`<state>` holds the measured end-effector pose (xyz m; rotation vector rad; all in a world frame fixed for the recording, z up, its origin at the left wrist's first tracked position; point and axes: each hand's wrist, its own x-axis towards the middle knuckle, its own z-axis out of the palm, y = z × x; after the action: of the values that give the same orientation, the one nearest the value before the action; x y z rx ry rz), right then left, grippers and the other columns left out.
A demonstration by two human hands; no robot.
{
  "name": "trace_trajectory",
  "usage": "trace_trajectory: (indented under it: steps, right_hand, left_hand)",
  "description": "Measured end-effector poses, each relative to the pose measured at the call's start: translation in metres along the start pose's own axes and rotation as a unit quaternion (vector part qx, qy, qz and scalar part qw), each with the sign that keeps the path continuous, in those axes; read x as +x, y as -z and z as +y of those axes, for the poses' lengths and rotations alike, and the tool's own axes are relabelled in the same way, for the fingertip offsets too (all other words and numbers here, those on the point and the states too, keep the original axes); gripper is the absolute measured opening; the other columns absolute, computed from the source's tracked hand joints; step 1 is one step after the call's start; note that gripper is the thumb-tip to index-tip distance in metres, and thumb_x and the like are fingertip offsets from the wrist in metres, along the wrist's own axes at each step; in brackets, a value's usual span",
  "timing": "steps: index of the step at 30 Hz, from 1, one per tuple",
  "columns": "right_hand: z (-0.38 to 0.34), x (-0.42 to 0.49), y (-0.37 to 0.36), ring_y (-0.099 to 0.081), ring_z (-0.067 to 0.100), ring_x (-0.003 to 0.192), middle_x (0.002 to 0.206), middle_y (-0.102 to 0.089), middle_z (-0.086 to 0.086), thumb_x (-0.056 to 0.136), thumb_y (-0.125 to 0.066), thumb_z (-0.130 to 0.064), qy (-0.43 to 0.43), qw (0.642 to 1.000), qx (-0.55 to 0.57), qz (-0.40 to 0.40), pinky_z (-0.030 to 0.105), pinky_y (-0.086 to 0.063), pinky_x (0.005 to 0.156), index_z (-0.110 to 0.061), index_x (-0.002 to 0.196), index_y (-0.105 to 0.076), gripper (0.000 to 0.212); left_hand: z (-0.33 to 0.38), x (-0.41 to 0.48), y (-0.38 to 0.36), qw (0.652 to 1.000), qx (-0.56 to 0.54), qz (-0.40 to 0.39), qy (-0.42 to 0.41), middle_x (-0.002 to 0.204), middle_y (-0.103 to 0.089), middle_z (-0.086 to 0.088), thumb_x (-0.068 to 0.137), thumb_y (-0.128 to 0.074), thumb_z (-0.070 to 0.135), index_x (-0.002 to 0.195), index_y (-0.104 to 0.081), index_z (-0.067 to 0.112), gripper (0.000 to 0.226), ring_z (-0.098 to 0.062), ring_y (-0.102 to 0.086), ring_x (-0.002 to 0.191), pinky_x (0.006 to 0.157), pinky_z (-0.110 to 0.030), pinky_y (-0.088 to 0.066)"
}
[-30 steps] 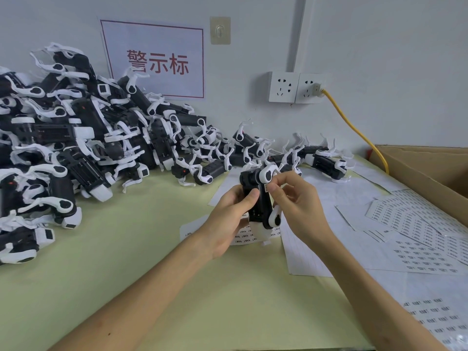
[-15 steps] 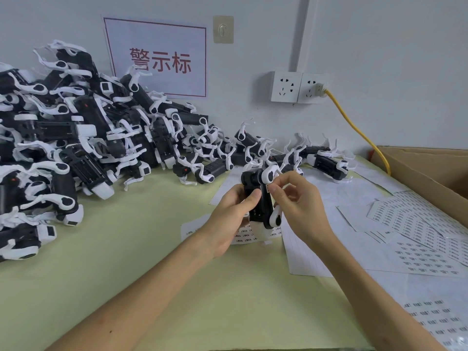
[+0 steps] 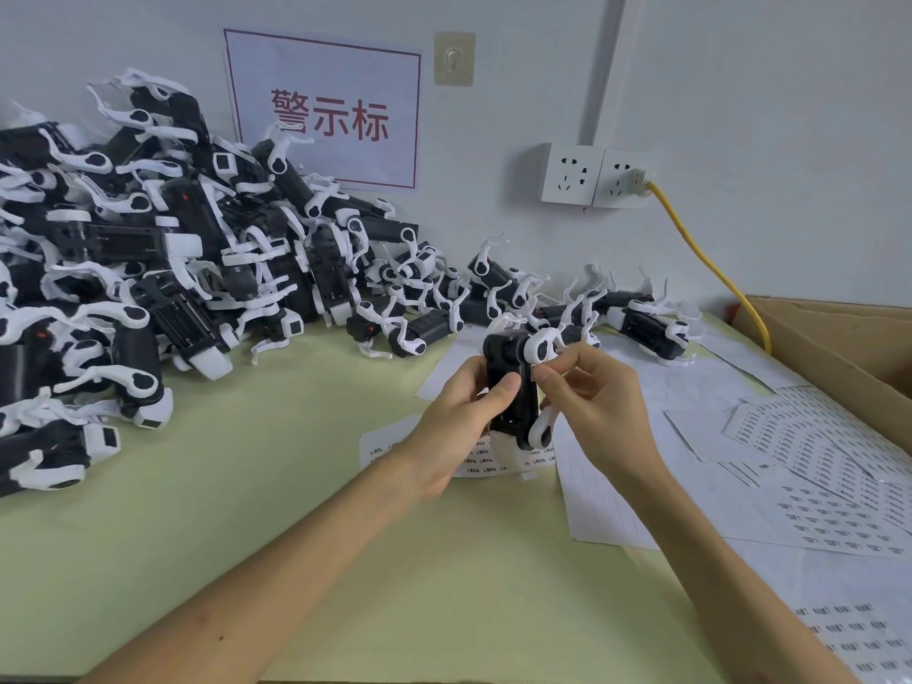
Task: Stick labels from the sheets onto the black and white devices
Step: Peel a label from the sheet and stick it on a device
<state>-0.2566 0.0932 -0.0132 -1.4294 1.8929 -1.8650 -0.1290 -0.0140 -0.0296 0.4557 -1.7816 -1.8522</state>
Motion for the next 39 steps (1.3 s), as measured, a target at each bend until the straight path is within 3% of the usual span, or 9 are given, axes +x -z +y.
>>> trace_trajectory:
  steps: [4, 8, 12, 14, 17, 21, 26, 35, 39]
  right_hand:
    - [-0.001, -0.001, -0.001, -0.064, 0.044, 0.065, 0.061, -0.066, 0.005, 0.093, -0.074, -0.015, -0.012, 1.000, 0.016, 0.008, 0.036, -0.043, 0.063, -0.025, 0.067, -0.060, 0.031]
    - [-0.001, -0.001, 0.001, -0.067, 0.023, 0.057, 0.058, -0.062, -0.001, 0.087, -0.081, -0.021, -0.016, 0.999, 0.042, 0.031, 0.036, -0.043, 0.060, -0.006, 0.070, -0.054, 0.035]
    - [-0.003, -0.001, -0.002, -0.064, 0.014, 0.056, 0.064, -0.061, -0.005, 0.096, -0.071, -0.023, -0.010, 0.999, 0.042, -0.007, 0.022, -0.046, 0.053, -0.012, 0.074, -0.059, 0.027]
    - [-0.005, -0.001, -0.003, -0.061, 0.007, 0.061, 0.071, -0.063, -0.008, 0.100, -0.062, -0.026, -0.019, 0.997, 0.060, -0.033, 0.016, -0.047, 0.055, -0.019, 0.078, -0.065, 0.023]
    - [-0.006, 0.001, 0.000, -0.057, 0.012, 0.062, 0.074, -0.064, -0.003, 0.096, -0.055, -0.031, -0.033, 0.996, 0.078, -0.028, 0.020, -0.046, 0.060, -0.022, 0.079, -0.069, 0.024]
    - [-0.004, 0.004, 0.004, -0.059, 0.015, 0.061, 0.076, -0.064, 0.002, 0.093, -0.055, -0.030, -0.044, 0.995, 0.090, -0.015, 0.030, -0.045, 0.060, -0.018, 0.078, -0.068, 0.023]
    - [-0.001, 0.004, 0.004, -0.058, 0.014, 0.062, 0.075, -0.065, -0.002, 0.092, -0.057, -0.030, -0.051, 0.995, 0.083, -0.017, 0.029, -0.046, 0.060, -0.011, 0.078, -0.066, 0.025]
    - [-0.003, 0.005, 0.006, -0.058, 0.016, 0.059, 0.070, -0.064, 0.002, 0.093, -0.057, -0.022, -0.045, 0.995, 0.094, -0.006, 0.024, -0.046, 0.055, -0.014, 0.076, -0.069, 0.023]
    - [-0.005, 0.006, 0.006, -0.057, 0.016, 0.057, 0.067, -0.063, 0.006, 0.089, -0.057, -0.025, -0.046, 0.994, 0.101, 0.003, 0.024, -0.045, 0.054, -0.017, 0.072, -0.069, 0.022]
  left_hand:
    - [0.002, -0.001, 0.000, 1.000, -0.001, -0.005, -0.003, 0.116, -0.070, 0.007, 0.107, -0.051, 0.030, 0.127, -0.060, 0.020, 0.024, -0.012, -0.065, 0.113, 0.099, -0.035, -0.050]
    - [0.005, -0.002, -0.002, 0.999, -0.034, -0.019, 0.009, 0.111, -0.073, 0.008, 0.108, -0.048, 0.031, 0.125, -0.064, 0.023, 0.025, -0.013, -0.065, 0.109, 0.104, -0.041, -0.045]
    - [0.009, -0.002, -0.004, 0.991, -0.112, -0.044, 0.052, 0.122, -0.073, -0.004, 0.110, -0.040, 0.035, 0.132, -0.064, 0.016, 0.038, -0.017, -0.066, 0.113, 0.098, -0.034, -0.051]
    - [0.012, -0.002, -0.003, 0.980, -0.169, -0.050, 0.097, 0.110, -0.074, -0.003, 0.110, -0.036, 0.041, 0.128, -0.064, 0.014, 0.043, -0.016, -0.068, 0.103, 0.092, -0.031, -0.054]
    - [0.016, 0.000, 0.002, 0.956, -0.248, -0.034, 0.155, 0.089, -0.064, -0.005, 0.098, -0.052, 0.050, 0.115, -0.059, 0.011, 0.043, -0.022, -0.059, 0.086, 0.079, -0.036, -0.048]
    - [0.015, 0.002, 0.005, 0.958, -0.239, -0.036, 0.156, 0.091, -0.068, -0.006, 0.078, -0.069, 0.052, 0.111, -0.068, 0.013, 0.051, -0.022, -0.065, 0.079, 0.071, -0.034, -0.055]
    - [0.014, -0.001, 0.001, 0.968, -0.189, -0.048, 0.161, 0.089, -0.075, -0.007, 0.095, -0.060, 0.054, 0.102, -0.073, 0.016, 0.041, -0.022, -0.074, 0.072, 0.061, -0.032, -0.060]
    - [0.007, 0.001, 0.004, 0.971, -0.182, -0.047, 0.148, 0.092, -0.075, -0.011, 0.099, -0.046, 0.050, 0.077, -0.079, 0.018, 0.051, -0.028, -0.072, 0.089, 0.080, -0.045, -0.062]
    - [0.009, 0.000, 0.002, 0.968, -0.196, -0.068, 0.139, 0.097, -0.074, -0.011, 0.084, -0.055, 0.055, 0.086, -0.075, 0.015, 0.045, -0.030, -0.072, 0.091, 0.084, -0.045, -0.060]
